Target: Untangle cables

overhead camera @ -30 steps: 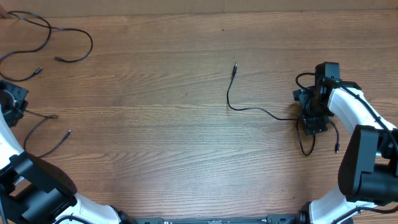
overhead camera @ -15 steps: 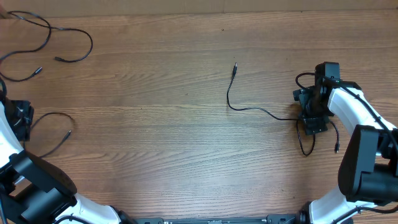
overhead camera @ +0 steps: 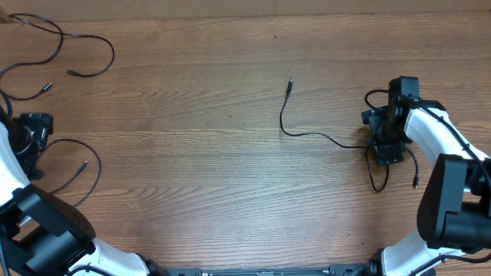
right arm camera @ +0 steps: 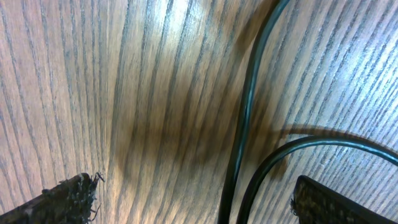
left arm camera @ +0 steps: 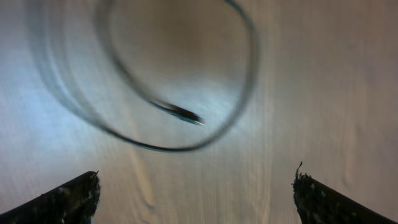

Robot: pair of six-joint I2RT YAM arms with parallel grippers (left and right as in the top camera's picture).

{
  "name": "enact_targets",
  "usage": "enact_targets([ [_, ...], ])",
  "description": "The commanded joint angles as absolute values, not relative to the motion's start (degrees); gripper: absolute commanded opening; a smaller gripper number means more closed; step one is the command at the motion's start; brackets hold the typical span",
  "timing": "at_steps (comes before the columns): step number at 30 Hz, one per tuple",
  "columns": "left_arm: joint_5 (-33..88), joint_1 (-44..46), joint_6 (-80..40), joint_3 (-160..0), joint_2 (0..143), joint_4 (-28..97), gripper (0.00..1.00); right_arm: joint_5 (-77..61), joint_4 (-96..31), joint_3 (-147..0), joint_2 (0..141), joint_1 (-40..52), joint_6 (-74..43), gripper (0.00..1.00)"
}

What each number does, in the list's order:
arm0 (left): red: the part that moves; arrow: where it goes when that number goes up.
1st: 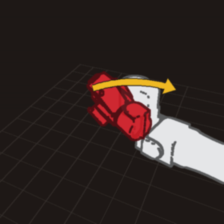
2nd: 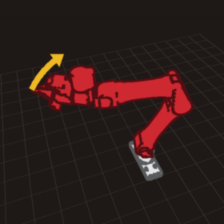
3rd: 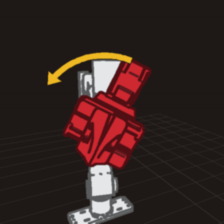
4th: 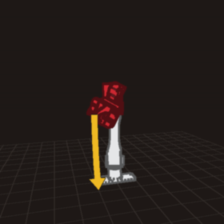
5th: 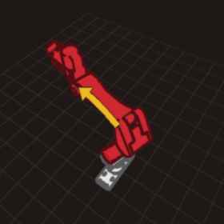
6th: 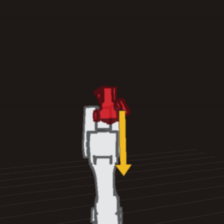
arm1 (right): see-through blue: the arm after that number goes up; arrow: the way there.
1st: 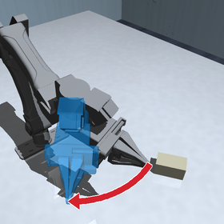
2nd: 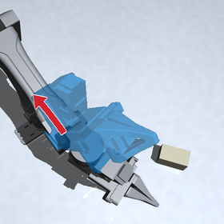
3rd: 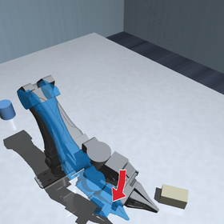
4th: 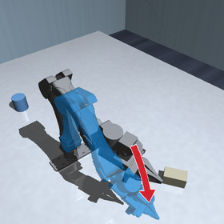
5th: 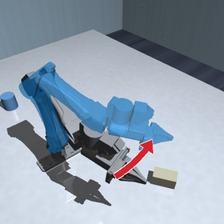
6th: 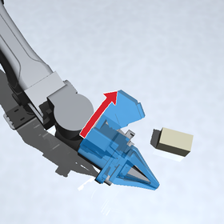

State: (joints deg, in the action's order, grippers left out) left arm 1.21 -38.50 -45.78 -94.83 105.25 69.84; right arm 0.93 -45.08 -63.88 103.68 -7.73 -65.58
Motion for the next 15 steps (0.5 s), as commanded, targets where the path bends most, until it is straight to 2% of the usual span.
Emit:
enact_targets([
  [1,9.8,-34.5,-36.6,-94.5,105.6,68.1,1.00,1.9,-45.1,-63.7,103.7,-7.6,-65.5,1.00],
  [15,11.9,-8.8,-28.5,-94.5,105.6,60.8,0.99,1.9,-45.1,-63.7,103.7,-7.6,-65.5,1.00],
])
